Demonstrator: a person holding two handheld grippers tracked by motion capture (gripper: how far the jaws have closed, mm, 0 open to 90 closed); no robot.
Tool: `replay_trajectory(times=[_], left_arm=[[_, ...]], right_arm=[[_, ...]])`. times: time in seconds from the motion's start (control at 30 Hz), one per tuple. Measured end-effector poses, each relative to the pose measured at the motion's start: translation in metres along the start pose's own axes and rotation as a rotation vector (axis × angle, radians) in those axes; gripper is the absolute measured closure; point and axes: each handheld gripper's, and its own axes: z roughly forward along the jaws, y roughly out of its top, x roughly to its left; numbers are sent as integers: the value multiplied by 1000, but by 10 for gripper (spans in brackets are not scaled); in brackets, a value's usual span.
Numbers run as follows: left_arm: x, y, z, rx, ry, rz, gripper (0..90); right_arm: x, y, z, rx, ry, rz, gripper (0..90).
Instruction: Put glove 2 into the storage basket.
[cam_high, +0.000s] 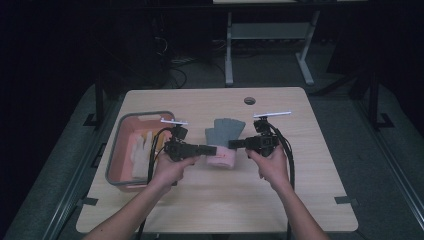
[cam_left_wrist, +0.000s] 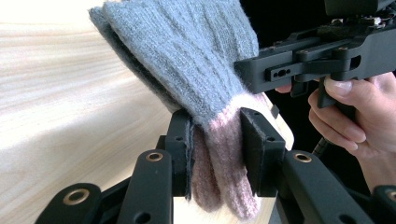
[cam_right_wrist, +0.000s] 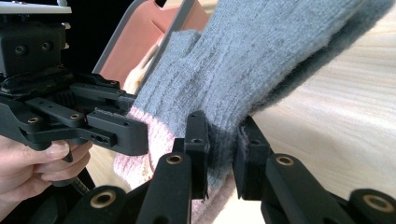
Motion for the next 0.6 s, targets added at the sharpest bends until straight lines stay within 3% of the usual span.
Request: replay_trajectory(times=[0.6], left_arm=[[6,3,-22,-22,30,4,661]], right_arm=[[15,15,16,22,15,-25,773]])
